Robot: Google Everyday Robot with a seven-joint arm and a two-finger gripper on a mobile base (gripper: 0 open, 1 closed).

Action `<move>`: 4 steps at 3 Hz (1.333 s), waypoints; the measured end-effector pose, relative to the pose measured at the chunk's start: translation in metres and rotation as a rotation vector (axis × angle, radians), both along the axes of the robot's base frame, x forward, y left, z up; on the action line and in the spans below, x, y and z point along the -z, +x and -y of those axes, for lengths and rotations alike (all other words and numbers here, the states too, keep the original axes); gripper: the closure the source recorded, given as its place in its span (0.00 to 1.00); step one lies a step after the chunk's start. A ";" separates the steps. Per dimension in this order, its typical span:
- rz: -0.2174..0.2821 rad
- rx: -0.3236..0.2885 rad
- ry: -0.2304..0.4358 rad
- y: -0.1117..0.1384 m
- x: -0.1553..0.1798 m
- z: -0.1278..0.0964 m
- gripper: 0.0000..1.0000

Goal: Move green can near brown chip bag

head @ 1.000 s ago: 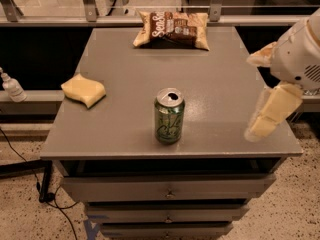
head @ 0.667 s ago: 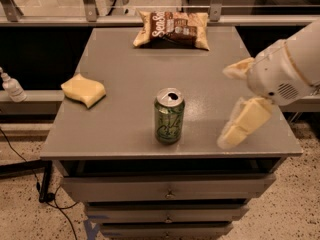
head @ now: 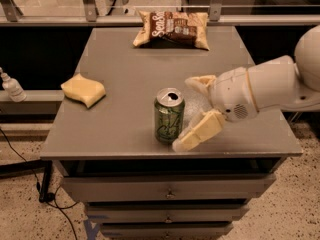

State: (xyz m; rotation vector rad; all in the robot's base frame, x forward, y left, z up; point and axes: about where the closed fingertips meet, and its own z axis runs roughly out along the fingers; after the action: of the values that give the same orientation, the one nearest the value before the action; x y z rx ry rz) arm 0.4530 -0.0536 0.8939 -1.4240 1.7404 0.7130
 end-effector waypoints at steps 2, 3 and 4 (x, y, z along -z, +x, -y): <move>0.003 -0.004 0.188 0.008 0.009 -0.038 0.17; 0.004 0.001 0.222 0.010 0.012 -0.043 0.39; 0.024 0.040 0.217 0.023 0.008 -0.026 0.64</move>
Offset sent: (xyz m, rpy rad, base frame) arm 0.0128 0.0473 -0.0178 0.2739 0.0006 -0.0130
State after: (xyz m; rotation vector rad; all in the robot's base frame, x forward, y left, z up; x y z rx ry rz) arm 0.4764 -0.0271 0.8860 -1.2419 1.6148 0.8330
